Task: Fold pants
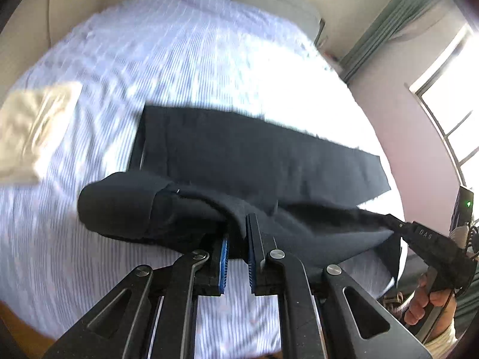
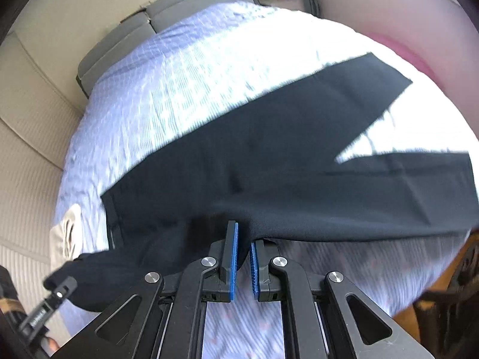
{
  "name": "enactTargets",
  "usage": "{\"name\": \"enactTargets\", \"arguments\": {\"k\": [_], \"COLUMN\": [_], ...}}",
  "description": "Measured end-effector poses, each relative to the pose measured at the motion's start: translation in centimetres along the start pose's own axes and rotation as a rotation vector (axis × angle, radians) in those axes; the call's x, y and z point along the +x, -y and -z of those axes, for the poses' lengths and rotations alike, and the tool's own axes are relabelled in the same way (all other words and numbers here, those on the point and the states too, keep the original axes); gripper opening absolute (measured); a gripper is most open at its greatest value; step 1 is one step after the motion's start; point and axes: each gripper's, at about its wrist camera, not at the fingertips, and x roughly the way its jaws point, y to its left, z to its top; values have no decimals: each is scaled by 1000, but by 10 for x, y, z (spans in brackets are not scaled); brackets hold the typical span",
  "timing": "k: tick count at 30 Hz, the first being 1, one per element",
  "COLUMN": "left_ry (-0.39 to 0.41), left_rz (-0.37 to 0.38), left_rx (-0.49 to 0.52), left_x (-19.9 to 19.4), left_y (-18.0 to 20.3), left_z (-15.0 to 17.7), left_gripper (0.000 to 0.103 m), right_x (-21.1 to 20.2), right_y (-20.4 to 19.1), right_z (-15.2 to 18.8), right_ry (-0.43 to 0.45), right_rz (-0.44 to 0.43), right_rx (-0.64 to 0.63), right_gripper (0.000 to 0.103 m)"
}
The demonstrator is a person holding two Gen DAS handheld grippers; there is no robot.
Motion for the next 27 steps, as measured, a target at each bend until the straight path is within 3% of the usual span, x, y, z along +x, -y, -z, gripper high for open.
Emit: {"name": "enactTargets", "arguments": {"k": [5,9,15,20,22,24,27], "left_ry": [2,-41,-119,-163,-153,-111,-63], "left_rz": [13,13,-27,-84,-130,-169,-171], "left_rx": [-14,-38,-103,-159,-178,-193,-211], "left_x": [40,91,162,193,199,196,183], "left_y": [-23,-46,-73,-85,-88,-89,-86], "left_z": [-67,-114,-150,-156,-161,-169,-177], "left_gripper": [11,11,11,13,28,58,64], "right_x": [33,80,163,218,231,235,221], "right_y": [-38,-55,-74,-83,-85,-88,-91], "right_z": [-55,-92,-126,-136,-137,-139,-144], "right_ry": [52,24,-67,-155,-194,-215,-205], "right_rz": [1,1,10,34,49,37,-25], "right_rx": [-48,-72,-124,-168,-182,-188,-169], "right_gripper": [9,9,9,9,10,23,48]}}
